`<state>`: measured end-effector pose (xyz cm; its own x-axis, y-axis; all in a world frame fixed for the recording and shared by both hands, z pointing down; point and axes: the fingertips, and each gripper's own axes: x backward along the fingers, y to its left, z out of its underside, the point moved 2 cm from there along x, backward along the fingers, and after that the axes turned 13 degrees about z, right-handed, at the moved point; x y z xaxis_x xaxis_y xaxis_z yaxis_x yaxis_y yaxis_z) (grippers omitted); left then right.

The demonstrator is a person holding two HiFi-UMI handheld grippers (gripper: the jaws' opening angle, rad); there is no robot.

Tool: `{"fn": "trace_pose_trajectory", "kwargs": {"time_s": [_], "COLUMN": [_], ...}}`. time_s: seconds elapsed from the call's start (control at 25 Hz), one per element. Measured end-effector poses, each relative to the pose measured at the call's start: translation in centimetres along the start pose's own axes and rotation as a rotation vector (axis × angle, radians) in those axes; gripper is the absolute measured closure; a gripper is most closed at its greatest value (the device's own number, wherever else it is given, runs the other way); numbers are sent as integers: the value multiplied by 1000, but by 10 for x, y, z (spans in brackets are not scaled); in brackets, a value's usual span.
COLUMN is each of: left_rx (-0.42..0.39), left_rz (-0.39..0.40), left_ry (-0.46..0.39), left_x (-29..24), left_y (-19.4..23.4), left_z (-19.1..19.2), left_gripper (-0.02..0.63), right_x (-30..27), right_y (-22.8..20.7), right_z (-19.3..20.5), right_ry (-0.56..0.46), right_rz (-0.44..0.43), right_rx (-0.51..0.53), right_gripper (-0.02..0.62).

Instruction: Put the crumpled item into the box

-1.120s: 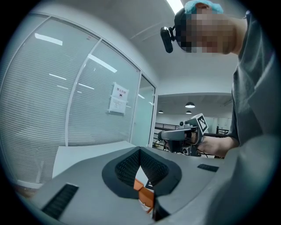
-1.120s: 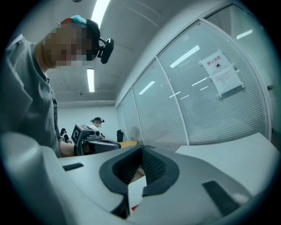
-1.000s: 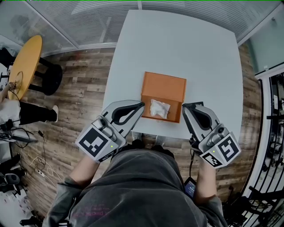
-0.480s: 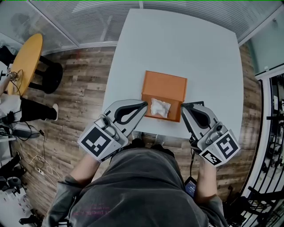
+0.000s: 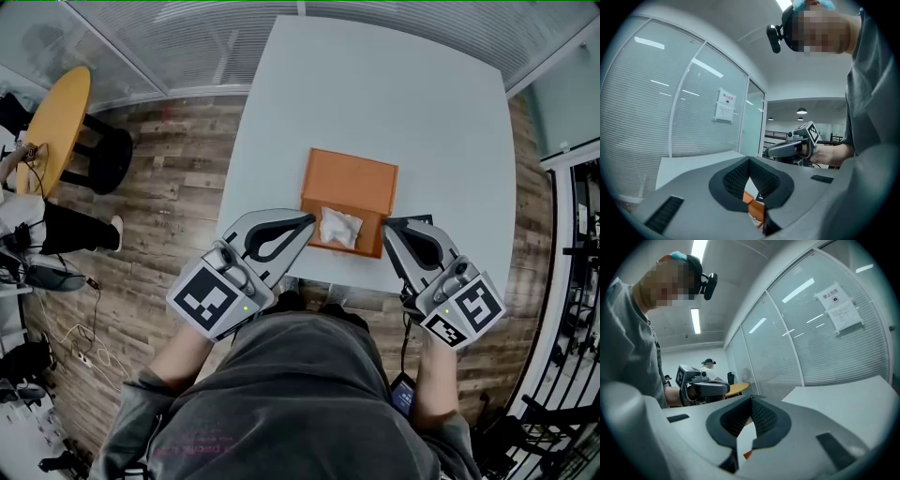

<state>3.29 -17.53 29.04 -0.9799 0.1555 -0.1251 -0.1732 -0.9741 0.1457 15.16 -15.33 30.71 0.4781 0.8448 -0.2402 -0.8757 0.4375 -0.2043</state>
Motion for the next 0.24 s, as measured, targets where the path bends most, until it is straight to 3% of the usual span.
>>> {"fn": "trace_pose_trajectory", "kwargs": {"time_s": [0.24], "left_rx": [0], "left_rz": [1], "left_ry": [-4], "left_x": [-4], "left_y": [-5], "left_z": [-4], "left_gripper": [595], "right_x": [6], "right_y": [-2], "right_z": [-1], "right_ry": [5], "right_rz": [-2], "right_rx": [-5], "right_gripper": [594]}}
